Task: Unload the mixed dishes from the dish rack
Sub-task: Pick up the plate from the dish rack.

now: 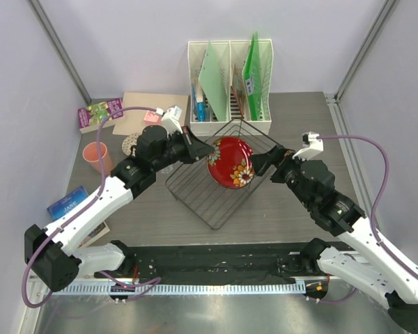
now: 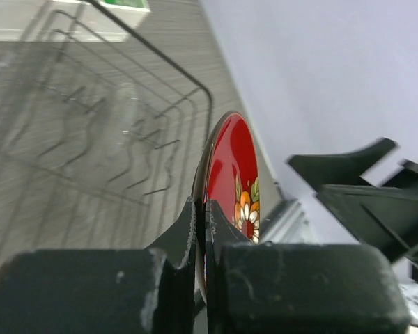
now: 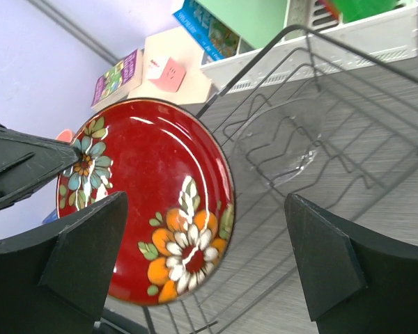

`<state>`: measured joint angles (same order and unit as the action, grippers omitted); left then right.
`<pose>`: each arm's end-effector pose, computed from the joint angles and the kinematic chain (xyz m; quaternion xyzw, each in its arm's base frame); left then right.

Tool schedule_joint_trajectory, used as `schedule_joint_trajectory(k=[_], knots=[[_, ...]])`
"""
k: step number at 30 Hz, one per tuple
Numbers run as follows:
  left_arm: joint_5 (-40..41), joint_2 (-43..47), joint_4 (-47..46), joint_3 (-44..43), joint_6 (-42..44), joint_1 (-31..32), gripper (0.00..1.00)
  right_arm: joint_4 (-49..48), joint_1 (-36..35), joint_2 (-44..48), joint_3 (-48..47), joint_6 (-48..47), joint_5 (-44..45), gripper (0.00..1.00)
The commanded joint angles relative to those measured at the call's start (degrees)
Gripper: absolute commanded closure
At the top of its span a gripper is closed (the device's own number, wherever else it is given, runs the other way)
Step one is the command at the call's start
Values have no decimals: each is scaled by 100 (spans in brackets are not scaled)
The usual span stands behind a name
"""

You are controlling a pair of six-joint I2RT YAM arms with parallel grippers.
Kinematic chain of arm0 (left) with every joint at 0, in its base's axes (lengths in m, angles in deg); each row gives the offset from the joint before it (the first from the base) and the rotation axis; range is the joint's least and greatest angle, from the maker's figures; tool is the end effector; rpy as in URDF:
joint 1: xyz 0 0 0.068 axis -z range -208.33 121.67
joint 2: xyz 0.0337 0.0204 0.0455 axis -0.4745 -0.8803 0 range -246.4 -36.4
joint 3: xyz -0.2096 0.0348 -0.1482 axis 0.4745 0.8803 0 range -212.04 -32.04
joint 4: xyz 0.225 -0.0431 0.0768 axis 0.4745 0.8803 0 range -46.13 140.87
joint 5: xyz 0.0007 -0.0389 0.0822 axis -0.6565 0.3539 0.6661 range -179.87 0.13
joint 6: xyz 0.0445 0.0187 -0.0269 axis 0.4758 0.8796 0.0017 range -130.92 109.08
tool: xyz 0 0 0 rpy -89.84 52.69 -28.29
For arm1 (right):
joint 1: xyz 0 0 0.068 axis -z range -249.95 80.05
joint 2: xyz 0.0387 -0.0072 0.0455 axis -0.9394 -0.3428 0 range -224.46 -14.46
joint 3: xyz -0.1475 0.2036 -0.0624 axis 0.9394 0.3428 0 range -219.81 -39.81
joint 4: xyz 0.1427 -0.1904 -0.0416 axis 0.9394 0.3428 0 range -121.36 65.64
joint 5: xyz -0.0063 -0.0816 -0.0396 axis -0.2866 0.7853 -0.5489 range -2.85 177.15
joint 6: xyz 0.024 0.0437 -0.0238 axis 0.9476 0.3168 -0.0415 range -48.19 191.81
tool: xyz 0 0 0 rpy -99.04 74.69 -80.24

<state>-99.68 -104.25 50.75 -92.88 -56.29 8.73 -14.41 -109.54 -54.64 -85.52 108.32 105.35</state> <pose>0.2060 -0.1636 0.3504 -0.0043 0.7863 -0.4553 0.4177 0.1258 0.0888 0.3341 0.0796 0.7666 0.2890 0.5678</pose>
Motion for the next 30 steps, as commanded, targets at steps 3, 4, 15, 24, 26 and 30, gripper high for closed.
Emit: schedule_joint_trajectory(k=[3,4,15,24,26,30], knots=[[-786,273,-1619,98,-763,-23,100,-535,224,-305,-245,277,-931,0],[-786,273,-1628,125,-772,-23,100,-570,268,-332,-219,286,-967,0],[-813,264,-1768,248,-825,-23,100,-947,479,-675,1,313,-1749,31],[-769,238,-1725,222,-781,-58,100,-992,602,-622,89,313,-1934,99],[-769,238,-1681,195,-763,-76,100,-992,619,-631,63,304,-1951,99],[-489,255,-1190,-85,-518,-146,63,-992,655,-543,28,304,-1846,99]])
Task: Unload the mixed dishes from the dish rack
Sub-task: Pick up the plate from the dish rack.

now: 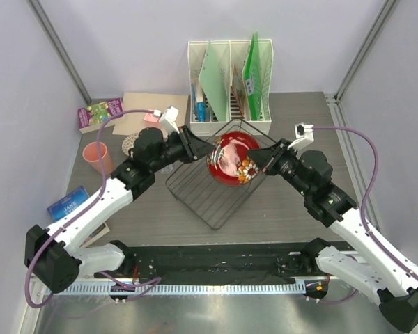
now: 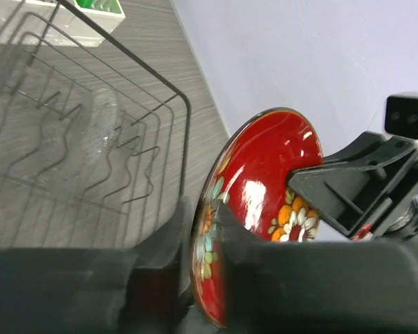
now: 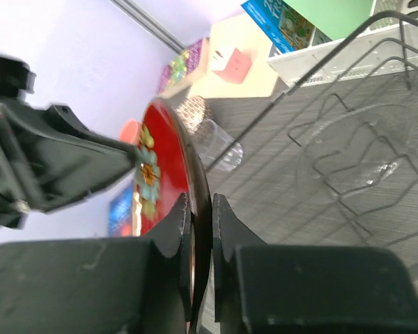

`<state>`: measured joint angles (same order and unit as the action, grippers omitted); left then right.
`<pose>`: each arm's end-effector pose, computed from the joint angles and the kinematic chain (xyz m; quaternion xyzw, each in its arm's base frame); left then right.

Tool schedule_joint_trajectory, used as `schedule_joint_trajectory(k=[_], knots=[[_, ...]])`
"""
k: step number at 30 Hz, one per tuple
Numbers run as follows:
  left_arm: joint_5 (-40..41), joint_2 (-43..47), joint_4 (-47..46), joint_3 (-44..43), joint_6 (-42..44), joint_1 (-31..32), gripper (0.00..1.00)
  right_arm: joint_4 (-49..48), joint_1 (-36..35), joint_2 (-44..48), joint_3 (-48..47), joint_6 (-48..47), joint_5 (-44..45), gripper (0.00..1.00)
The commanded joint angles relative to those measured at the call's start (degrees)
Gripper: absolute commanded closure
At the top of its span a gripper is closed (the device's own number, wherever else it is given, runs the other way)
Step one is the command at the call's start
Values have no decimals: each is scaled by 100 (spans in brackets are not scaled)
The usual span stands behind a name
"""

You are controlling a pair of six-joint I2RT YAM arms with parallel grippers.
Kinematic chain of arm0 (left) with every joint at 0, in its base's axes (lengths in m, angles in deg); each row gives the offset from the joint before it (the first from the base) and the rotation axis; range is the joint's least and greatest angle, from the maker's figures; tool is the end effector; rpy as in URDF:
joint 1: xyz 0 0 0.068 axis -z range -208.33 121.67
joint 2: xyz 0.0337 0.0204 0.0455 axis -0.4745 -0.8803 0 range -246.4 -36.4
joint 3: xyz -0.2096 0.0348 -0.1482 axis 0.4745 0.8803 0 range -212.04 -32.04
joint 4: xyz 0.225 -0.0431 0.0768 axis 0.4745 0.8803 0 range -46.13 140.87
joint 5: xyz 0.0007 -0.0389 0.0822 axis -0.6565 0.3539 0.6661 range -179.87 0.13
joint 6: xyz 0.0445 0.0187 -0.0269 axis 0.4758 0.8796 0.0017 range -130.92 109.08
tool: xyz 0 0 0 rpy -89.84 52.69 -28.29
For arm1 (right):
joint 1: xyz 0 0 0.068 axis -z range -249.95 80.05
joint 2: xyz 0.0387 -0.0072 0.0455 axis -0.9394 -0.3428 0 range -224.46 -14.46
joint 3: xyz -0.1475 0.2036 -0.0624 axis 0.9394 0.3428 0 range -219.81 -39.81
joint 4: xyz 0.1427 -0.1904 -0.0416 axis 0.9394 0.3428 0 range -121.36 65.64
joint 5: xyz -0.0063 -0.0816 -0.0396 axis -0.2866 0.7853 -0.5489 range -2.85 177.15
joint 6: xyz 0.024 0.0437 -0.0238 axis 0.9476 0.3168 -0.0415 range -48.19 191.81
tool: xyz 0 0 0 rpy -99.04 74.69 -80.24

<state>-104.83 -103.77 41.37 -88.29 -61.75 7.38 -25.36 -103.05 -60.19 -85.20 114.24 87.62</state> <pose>0.2087 -0.1620 0.3432 -0.0148 0.7564 -0.5150 0.4030 0.1514 0.0983 0.3386 0.0633 0.7424 0.4060 0.5291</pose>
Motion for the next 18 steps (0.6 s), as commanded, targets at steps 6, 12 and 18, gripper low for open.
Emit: schedule_joint_trajectory(k=[6,12,18], knots=[[713,461,785,-756,179,-467,0,340,295,223,-295,-403,673,99],[1258,1059,1102,-318,-41,-916,0,621,910,31,-752,-394,1330,99],[1452,1657,1261,70,-41,-942,0,718,2174,-549,-1191,273,1833,99]])
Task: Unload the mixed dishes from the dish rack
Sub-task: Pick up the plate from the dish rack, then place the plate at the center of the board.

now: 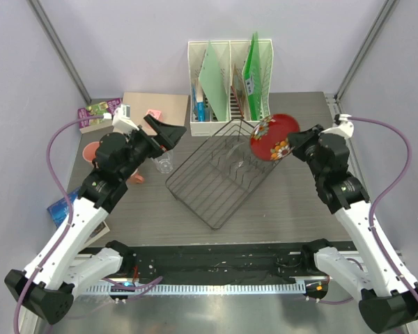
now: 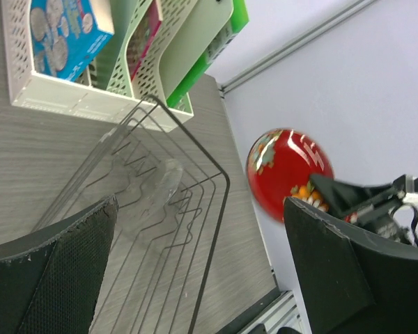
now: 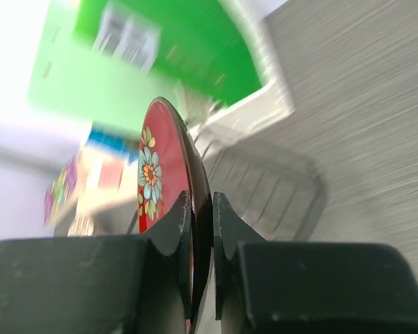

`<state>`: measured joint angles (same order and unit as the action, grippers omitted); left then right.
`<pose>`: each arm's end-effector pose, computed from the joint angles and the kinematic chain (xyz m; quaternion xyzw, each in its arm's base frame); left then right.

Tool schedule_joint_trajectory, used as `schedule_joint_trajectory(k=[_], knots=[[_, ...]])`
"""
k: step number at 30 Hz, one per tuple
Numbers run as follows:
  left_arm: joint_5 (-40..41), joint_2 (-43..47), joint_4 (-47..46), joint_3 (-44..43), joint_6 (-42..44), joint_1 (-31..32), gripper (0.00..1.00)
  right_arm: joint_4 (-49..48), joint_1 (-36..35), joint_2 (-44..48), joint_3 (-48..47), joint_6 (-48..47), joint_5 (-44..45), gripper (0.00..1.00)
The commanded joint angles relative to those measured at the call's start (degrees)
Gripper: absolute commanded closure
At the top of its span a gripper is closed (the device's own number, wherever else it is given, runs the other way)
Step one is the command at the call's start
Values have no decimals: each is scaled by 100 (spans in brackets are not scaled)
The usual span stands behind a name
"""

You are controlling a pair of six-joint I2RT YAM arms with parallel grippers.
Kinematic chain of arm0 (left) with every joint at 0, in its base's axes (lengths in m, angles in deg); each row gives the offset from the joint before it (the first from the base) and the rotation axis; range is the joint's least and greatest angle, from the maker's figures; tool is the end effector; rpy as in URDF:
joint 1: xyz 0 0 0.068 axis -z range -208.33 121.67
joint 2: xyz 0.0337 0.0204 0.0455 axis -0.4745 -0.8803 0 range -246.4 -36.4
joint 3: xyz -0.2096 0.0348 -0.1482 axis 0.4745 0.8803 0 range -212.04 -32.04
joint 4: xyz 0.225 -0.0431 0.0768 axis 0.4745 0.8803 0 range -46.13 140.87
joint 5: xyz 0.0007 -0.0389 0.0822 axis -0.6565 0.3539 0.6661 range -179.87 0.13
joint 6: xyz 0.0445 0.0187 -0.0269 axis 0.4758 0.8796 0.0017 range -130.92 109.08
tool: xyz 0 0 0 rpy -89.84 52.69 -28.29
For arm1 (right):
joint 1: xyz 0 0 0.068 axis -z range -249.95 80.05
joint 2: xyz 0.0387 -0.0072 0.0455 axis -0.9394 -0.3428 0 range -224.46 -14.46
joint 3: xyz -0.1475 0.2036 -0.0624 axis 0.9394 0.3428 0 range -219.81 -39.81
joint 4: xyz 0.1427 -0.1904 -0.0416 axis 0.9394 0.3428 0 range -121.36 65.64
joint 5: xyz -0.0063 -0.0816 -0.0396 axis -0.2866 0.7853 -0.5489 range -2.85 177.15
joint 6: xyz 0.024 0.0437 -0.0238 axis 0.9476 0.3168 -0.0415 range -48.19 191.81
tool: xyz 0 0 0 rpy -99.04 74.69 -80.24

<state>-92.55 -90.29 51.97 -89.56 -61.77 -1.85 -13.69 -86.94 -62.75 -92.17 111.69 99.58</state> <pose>0.1814 -0.0923 0.3806 -0.1394 0.7207 -0.4375 0.5193 0.1748 0.0449 0.3496 0.2206 0.7524 0.2179 0.5811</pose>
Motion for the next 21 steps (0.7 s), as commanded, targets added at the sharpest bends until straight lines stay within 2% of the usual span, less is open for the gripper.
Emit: schedule_joint_trajectory(k=[1,4,7,8,14,21], knots=[[224,370,288,240,-39,-20,0,-475,705,-538,-503,686,682,99],[426,633,455,390,-39,-20,0,-975,1511,-944,-468,1302,332,99],[347,906,482,644,-39,-20,0,-1484,2180,-1725,-486,1733,-98,99],[347,993,491,758,-30,-20,0,-1721,2252,-2171,-495,1751,-257,99],[496,1398,622,1067,75,-20,0,-2643,3042,-3212,-65,1953,-495,99],[496,1320,676,1234,5,-20,0,-2593,3167,-4275,-406,1585,-557,99]])
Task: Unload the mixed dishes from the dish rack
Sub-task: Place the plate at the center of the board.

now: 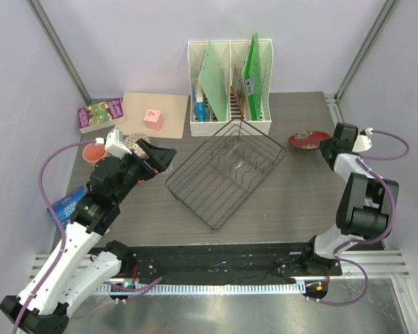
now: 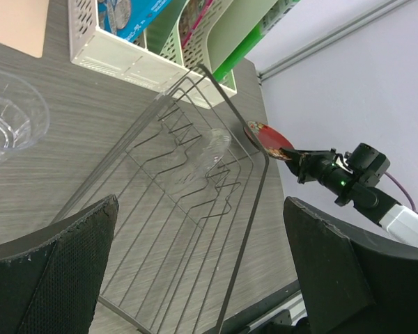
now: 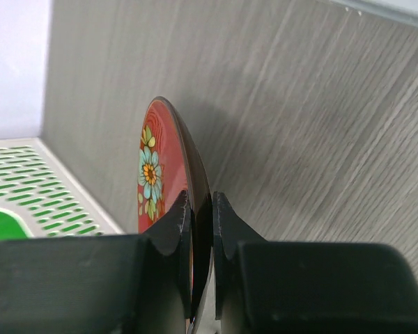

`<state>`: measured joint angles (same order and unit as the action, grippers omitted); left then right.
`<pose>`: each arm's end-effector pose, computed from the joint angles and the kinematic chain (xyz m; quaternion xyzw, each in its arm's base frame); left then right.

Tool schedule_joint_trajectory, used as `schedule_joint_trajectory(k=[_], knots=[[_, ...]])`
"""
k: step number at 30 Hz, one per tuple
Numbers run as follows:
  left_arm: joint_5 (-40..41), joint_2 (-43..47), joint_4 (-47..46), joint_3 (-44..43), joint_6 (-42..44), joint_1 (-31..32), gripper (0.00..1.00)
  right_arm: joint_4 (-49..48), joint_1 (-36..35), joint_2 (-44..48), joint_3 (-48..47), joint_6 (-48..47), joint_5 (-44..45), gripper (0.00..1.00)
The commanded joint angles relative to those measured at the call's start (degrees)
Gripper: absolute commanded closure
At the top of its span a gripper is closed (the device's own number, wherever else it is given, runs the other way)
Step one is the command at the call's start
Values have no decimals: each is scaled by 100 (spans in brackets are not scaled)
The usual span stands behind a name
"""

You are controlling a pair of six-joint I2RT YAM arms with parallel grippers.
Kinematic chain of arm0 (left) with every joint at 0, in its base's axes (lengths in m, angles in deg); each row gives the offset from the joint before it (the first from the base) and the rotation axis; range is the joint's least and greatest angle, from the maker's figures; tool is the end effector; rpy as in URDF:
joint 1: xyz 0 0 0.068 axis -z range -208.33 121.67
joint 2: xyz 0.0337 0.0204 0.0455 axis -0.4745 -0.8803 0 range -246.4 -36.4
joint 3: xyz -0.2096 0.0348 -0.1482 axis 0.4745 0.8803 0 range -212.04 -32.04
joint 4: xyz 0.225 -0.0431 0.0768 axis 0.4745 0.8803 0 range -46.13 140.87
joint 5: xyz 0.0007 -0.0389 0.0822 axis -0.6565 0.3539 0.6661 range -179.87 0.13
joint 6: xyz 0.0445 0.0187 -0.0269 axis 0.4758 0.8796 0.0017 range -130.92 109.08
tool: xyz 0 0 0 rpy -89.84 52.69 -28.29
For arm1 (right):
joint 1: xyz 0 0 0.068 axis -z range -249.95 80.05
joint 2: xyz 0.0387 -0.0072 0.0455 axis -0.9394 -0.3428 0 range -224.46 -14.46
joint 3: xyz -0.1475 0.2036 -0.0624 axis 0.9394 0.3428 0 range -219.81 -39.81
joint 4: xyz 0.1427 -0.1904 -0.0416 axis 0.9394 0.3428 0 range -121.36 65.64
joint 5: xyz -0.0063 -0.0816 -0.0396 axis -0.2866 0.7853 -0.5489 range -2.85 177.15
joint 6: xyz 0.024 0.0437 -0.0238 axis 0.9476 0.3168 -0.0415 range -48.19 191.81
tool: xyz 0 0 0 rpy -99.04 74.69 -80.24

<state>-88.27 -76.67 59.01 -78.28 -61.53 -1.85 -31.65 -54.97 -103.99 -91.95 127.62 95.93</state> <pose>0.1400 -0.0685 0.3401 -0.1680 0.7426 -0.3957 0.5137 0.3083 -0.0884 0.2080 0.5449 0.7080 0.0907 0.4401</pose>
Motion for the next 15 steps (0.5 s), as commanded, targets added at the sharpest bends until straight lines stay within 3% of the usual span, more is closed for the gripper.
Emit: schedule_joint_trajectory(k=[1,15], knots=[[59,-86,-20,106,-54,-20,0,-797,-31,-352,-481,-44,-253,99],[-125,-534,-134,220,-274,-20,0,-287,-31,-1759,-1044,-440,-394,97]])
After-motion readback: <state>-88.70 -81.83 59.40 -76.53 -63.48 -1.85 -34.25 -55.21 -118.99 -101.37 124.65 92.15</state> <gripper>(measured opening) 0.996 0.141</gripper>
